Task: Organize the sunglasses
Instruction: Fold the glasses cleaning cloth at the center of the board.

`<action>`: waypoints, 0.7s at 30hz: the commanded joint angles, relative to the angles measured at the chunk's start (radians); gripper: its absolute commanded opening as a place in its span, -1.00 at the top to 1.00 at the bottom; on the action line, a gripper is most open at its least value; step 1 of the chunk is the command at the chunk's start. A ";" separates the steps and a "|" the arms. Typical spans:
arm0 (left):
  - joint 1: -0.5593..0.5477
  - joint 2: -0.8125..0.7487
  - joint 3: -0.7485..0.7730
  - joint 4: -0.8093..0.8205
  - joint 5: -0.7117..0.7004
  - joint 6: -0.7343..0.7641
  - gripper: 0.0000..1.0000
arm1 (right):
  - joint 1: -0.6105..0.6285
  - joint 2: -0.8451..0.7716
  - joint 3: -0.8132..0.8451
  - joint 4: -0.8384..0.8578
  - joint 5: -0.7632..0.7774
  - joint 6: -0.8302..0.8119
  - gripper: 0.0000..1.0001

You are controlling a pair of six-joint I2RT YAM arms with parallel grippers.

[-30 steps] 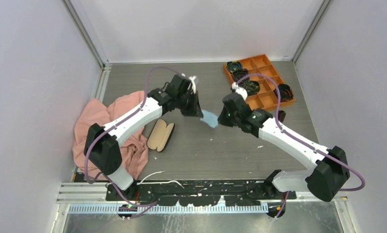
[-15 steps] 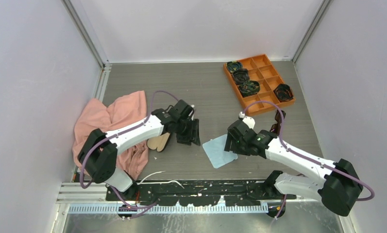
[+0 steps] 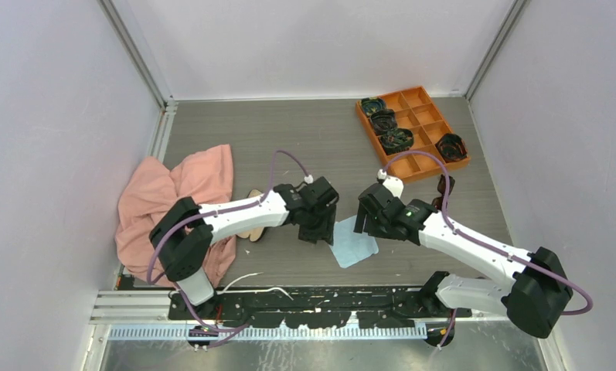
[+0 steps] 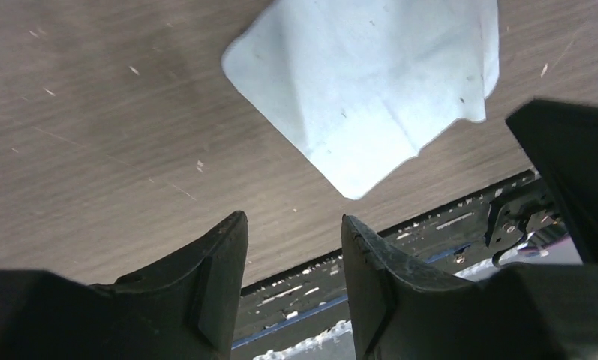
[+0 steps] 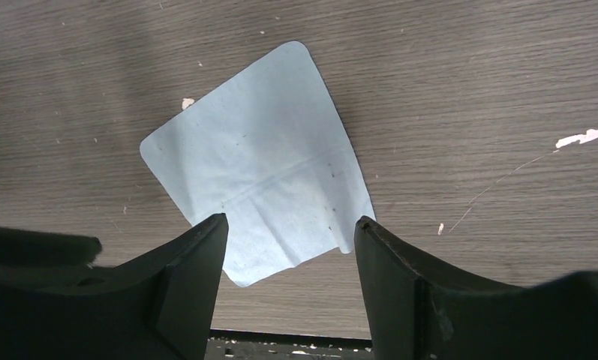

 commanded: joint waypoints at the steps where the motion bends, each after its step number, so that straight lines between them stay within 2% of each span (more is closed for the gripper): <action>1: -0.109 -0.007 0.080 -0.002 -0.180 -0.111 -0.01 | -0.030 -0.075 0.004 -0.014 0.001 0.002 -0.37; 9: -0.167 0.039 0.070 0.025 -0.239 -0.225 0.03 | -0.055 -0.219 0.031 -0.128 0.052 0.017 -0.40; 13: -0.192 0.091 0.092 -0.042 -0.309 -0.309 0.18 | -0.057 -0.269 0.047 -0.163 0.062 0.028 -0.43; 21: -0.247 0.182 0.115 0.024 -0.262 -0.352 0.18 | -0.056 -0.284 0.071 -0.187 0.035 0.034 -0.44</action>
